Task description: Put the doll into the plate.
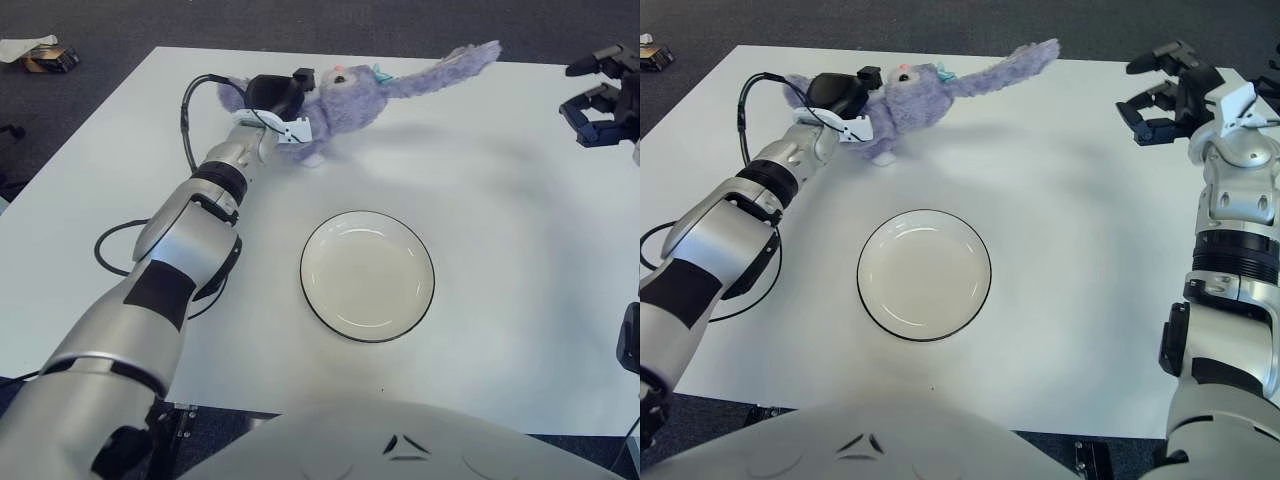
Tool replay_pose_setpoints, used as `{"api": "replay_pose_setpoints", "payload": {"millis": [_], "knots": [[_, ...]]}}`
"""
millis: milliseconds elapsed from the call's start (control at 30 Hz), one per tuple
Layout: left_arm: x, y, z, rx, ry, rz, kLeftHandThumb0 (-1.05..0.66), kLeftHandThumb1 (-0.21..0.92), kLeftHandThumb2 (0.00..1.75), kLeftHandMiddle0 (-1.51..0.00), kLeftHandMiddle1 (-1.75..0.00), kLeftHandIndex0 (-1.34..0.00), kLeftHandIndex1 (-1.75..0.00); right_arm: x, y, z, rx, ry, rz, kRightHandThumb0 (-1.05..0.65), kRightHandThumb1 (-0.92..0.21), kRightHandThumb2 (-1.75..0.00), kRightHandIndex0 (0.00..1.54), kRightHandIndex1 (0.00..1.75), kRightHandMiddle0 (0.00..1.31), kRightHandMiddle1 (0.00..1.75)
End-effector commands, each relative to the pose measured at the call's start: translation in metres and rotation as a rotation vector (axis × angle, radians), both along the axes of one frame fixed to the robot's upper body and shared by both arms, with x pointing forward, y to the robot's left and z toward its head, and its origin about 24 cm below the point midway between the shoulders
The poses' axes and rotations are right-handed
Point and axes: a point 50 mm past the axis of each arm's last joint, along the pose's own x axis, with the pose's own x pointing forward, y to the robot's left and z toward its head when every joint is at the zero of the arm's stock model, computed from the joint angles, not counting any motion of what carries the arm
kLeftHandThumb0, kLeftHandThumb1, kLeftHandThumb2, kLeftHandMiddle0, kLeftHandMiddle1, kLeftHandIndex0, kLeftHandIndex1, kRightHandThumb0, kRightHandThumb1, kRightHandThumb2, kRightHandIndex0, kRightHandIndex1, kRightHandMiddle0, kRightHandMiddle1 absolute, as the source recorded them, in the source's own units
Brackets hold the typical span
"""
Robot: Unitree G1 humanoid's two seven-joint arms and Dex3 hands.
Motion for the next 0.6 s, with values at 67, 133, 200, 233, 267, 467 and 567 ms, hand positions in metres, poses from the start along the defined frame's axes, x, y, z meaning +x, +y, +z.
{"api": "replay_pose_setpoints", "payload": {"millis": [67, 133, 200, 233, 267, 467, 567], "knots": [[-0.001, 0.006, 0.003, 0.013, -0.045, -0.002, -0.53, 0.17, 1.49, -1.30, -1.75, -0.73, -1.75, 0.001, -0.008, -0.038, 0.140, 0.014, -0.125, -0.48, -0.35, -1.06, 0.39, 1.39, 0.03, 1.48], [-0.001, 0.007, 0.003, 0.014, -0.058, -0.004, -0.53, 0.17, 1.49, -1.30, -1.75, -0.73, -1.75, 0.002, -0.009, -0.053, 0.176, 0.034, -0.180, -0.48, -0.36, -1.06, 0.41, 1.45, 0.04, 1.51], [-0.001, 0.008, 0.004, 0.013, -0.066, -0.005, -0.53, 0.17, 1.49, -1.30, -1.75, -0.73, -1.75, 0.004, -0.007, -0.065, 0.204, 0.056, -0.222, -0.48, -0.36, -1.06, 0.42, 1.50, 0.04, 1.53], [-0.001, 0.008, 0.005, 0.012, -0.069, -0.006, -0.53, 0.17, 1.49, -1.31, -1.75, -0.73, -1.75, 0.005, -0.006, -0.070, 0.215, 0.066, -0.238, -0.48, -0.37, -1.06, 0.42, 1.54, 0.03, 1.55], [-0.001, 0.009, 0.006, 0.010, -0.074, -0.008, -0.53, 0.17, 1.49, -1.31, -1.75, -0.73, -1.75, 0.007, -0.004, -0.078, 0.231, 0.093, -0.260, -0.48, -0.37, -1.06, 0.41, 1.56, 0.03, 1.56], [-0.002, 0.010, 0.011, 0.002, -0.097, -0.028, -0.53, 0.16, 1.51, -1.32, -1.75, -0.74, -1.75, 0.013, 0.015, -0.110, 0.260, 0.195, -0.285, -0.47, -0.38, -1.07, 0.35, 1.57, 0.00, 1.63], [-0.002, 0.010, 0.013, -0.004, -0.111, -0.043, -0.54, 0.15, 1.52, -1.32, -1.75, -0.74, -1.75, 0.012, 0.028, -0.116, 0.243, 0.204, -0.259, -0.46, -0.38, -1.07, 0.33, 1.53, 0.00, 1.65]]}}
